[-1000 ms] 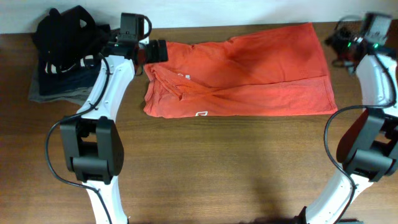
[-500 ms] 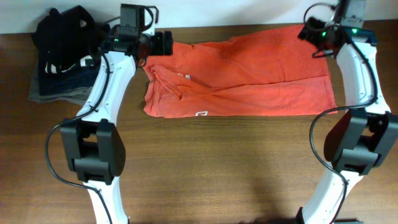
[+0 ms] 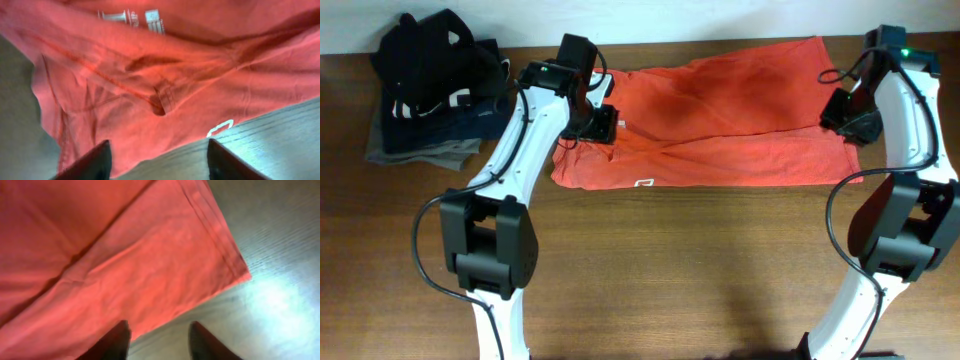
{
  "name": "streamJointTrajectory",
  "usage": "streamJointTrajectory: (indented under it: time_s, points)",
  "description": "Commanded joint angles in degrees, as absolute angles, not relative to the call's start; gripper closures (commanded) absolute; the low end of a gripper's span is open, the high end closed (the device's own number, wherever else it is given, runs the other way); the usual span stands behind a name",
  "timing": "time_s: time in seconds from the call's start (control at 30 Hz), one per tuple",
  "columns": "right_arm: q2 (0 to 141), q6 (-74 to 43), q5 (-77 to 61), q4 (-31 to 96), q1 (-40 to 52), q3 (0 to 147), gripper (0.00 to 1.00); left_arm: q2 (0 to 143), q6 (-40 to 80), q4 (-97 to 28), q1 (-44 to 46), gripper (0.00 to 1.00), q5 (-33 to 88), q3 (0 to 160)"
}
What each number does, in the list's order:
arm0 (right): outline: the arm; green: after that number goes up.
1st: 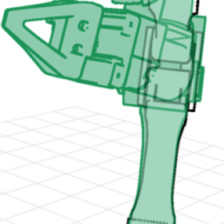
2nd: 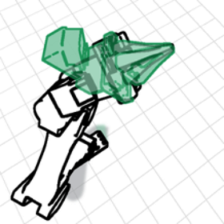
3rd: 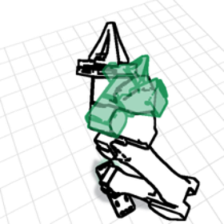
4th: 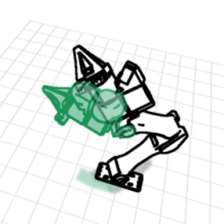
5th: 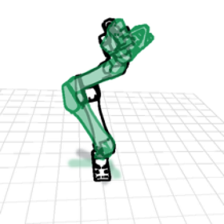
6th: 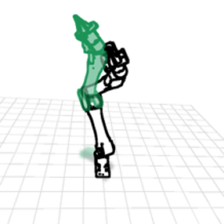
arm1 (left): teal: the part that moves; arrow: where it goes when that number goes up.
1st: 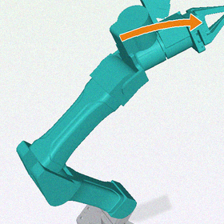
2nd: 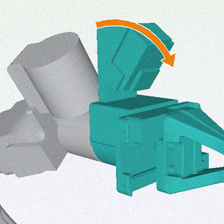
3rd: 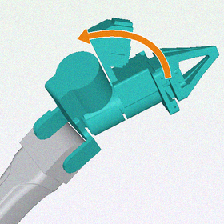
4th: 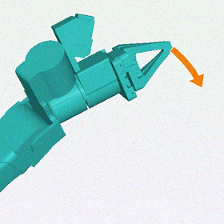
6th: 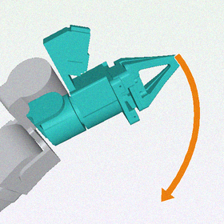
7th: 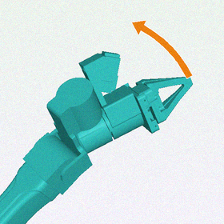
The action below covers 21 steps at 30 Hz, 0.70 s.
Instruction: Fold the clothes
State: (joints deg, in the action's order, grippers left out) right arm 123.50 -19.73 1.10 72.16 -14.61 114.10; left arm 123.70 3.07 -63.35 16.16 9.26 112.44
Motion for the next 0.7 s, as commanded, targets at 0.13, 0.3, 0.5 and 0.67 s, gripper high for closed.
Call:
streamJointTrajectory:
  time_s: [0.13, 0.3, 0.5, 0.67]
  points:
    - [124.1, -18.6, 2.0, 71.3, -14.6, 110.7, 0.85, 133.2, 5.7, -65.0, 15.8, 0.69, 9.7, 113.2]
    - [124.1, -18.5, 2.0, 67.3, -14.6, 104.6, 0.95, 134.5, 5.7, -66.5, 15.8, 0.73, 9.7, 113.2]
    - [124.1, -18.2, 2.0, 57.6, -14.6, 97.0, 0.96, 134.7, 5.7, -66.5, 15.8, 0.74, 9.6, 113.2]
    - [124.1, -15.4, 2.2, 50.7, -14.7, 92.0, 0.96, 135.0, 5.7, -66.5, 15.8, 0.73, 9.6, 113.1]
